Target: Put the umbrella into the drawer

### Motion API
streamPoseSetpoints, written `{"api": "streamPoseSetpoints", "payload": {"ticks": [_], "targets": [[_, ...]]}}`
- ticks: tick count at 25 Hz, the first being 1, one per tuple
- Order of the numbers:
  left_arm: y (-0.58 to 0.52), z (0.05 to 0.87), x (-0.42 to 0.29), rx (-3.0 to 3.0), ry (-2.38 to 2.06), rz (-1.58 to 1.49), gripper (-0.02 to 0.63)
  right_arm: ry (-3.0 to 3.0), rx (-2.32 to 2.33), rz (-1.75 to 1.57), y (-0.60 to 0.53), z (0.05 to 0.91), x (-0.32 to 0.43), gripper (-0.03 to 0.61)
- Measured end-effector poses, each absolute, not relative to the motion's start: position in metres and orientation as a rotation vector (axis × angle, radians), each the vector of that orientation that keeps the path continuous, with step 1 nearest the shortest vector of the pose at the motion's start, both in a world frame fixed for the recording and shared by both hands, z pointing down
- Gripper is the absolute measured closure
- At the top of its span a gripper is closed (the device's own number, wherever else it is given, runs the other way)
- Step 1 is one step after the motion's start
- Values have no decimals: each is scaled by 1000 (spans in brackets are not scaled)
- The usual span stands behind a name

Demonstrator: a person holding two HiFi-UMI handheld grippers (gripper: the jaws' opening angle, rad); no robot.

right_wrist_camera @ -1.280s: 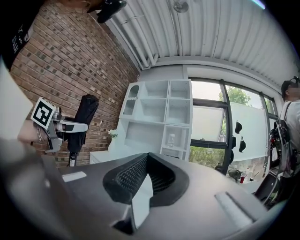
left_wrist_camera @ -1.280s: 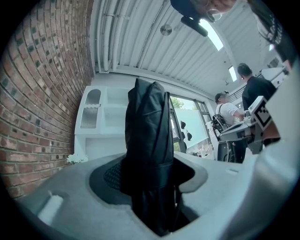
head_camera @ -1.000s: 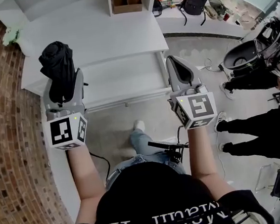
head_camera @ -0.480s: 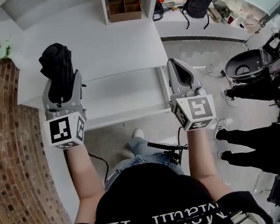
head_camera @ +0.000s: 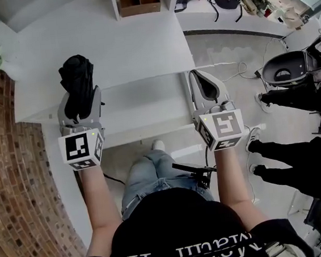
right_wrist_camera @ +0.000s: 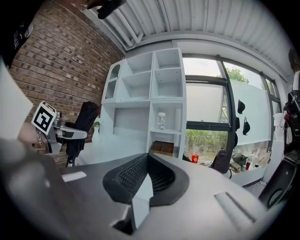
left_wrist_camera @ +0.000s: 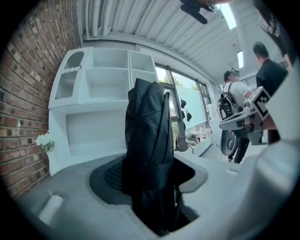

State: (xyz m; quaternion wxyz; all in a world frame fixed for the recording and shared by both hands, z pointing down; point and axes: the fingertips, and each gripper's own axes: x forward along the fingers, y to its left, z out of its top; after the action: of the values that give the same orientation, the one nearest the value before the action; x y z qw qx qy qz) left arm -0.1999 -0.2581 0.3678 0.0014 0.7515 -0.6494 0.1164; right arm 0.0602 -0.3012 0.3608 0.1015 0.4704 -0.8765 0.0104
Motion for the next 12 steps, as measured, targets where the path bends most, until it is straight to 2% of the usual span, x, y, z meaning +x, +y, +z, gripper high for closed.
{"api": "streamPoseSetpoints", "payload": {"ticks": [12], "targets": [[-265,448,-194,2347,-1776,545,374,-2468,1418,154,-299,416,52,568]]}}
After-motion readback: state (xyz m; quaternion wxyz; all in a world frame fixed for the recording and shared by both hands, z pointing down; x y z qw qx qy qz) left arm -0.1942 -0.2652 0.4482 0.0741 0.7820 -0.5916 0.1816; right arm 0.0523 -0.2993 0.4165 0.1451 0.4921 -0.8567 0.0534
